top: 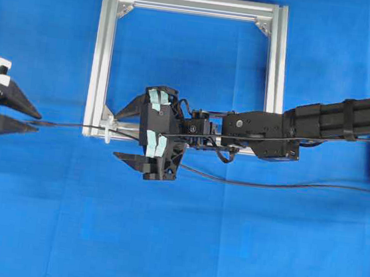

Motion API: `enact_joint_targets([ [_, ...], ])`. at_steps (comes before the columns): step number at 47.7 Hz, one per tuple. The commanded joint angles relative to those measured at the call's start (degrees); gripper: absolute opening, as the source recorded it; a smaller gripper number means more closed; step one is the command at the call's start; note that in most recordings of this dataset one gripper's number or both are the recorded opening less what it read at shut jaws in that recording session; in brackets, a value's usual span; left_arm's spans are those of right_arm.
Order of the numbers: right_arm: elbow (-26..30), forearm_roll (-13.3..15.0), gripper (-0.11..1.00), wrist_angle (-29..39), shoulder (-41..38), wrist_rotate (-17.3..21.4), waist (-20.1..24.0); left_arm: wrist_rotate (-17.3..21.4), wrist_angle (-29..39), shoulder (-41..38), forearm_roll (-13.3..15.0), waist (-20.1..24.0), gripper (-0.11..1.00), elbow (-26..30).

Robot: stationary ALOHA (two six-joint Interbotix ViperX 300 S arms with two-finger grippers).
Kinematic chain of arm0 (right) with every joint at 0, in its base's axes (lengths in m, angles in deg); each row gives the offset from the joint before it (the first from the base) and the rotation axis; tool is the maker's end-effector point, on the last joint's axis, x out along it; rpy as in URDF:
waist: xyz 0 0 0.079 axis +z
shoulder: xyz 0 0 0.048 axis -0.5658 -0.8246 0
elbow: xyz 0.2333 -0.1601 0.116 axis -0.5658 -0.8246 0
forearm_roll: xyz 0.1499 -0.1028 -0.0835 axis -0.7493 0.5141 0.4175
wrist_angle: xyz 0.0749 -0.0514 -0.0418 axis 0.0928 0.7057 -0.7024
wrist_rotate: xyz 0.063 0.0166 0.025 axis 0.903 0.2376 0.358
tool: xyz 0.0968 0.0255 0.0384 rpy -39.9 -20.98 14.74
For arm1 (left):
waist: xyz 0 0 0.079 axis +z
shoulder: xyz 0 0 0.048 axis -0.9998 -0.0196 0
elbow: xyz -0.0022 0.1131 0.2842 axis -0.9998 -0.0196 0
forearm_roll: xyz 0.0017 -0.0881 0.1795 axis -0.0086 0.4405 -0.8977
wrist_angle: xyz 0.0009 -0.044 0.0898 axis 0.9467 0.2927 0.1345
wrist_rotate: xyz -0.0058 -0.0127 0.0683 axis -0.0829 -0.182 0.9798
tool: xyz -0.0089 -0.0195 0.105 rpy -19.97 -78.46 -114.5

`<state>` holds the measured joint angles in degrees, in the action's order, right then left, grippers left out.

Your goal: Insert the wire through the string loop located on the left side.

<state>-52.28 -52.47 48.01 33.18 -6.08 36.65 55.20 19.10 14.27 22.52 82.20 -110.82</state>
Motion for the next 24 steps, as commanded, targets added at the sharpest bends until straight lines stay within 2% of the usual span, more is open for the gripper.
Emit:
enact_joint_targets([
  [1,1.41,-0.18,0.93,-0.18,1.67,0.09,0.18,0.09,-0.26,-0.26,-0.09,-0.09,0.5,0.7],
  [5,1.41,-0.09,0.93,-0.09,2.02,0.09,0.18,0.18,-0.18,0.0,-0.09,-0.09,0.74,0.62],
  [8,1.32,-0.09,0.93,-0.09,2.37,0.09,0.18,0.18,-0.09,0.35,-0.09,-0.09,0.86,0.62],
  [15,1.41,-0.18,0.93,1.05,4.04,0.09,0.18,0.18,0.79,2.37,0.0,-0.09,0.81,0.88],
  [24,1.41,-0.09,0.93,3.43,7.56,-0.18,0.18,0.26,1.14,7.56,-0.09,-0.09,0.81,1.58],
])
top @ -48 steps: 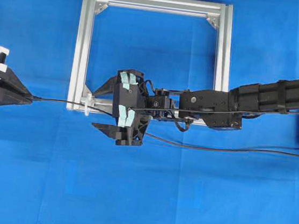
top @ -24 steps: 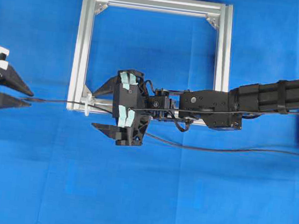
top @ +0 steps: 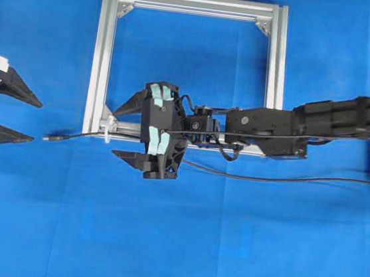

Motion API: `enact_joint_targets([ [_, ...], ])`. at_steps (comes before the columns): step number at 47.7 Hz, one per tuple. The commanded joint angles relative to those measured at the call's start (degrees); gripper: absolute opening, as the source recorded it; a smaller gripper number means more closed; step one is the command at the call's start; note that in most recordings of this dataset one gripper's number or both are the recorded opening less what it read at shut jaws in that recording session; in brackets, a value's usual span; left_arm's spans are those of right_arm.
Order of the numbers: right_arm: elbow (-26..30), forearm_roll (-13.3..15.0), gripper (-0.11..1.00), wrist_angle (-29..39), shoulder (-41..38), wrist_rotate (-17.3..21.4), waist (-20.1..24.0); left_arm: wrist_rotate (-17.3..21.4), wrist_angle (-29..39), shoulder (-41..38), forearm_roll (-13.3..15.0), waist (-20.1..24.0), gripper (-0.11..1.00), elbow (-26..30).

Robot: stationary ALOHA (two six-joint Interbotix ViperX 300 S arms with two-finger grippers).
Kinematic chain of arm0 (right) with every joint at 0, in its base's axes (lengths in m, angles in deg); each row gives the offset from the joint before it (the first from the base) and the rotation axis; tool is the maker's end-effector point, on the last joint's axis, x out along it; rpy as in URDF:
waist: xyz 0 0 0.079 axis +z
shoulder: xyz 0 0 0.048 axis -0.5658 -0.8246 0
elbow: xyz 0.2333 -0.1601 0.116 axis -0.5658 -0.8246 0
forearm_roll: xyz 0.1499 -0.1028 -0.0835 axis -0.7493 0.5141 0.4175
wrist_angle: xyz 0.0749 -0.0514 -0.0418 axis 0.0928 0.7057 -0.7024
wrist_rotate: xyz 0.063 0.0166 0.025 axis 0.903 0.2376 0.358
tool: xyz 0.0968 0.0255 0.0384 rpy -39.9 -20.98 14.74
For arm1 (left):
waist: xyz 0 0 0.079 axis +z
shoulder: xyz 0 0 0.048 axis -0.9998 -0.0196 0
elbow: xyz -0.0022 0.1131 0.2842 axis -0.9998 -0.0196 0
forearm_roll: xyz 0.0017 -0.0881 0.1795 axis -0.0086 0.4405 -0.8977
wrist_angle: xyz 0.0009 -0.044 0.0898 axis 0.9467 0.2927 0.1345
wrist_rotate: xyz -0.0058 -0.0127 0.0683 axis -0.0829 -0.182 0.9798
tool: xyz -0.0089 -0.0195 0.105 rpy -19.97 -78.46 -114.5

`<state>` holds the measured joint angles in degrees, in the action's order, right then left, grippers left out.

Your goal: Insert the wire through the string loop located on the left side.

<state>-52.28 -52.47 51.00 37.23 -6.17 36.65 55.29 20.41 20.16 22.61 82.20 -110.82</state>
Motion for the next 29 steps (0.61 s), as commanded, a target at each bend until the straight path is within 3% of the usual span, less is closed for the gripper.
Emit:
enact_joint_targets([
  [1,1.41,-0.09,0.93,0.79,4.13,-0.09,0.18,0.26,-0.09,2.29,-0.18,-0.09,0.81,1.76],
  [13,1.41,0.18,0.93,3.52,9.49,-0.09,0.18,0.44,1.58,9.14,-0.18,0.0,0.81,3.16],
  [29,1.41,0.18,0.93,4.31,10.72,-0.09,0.09,0.53,1.93,9.84,-0.26,1.41,0.8,3.25],
])
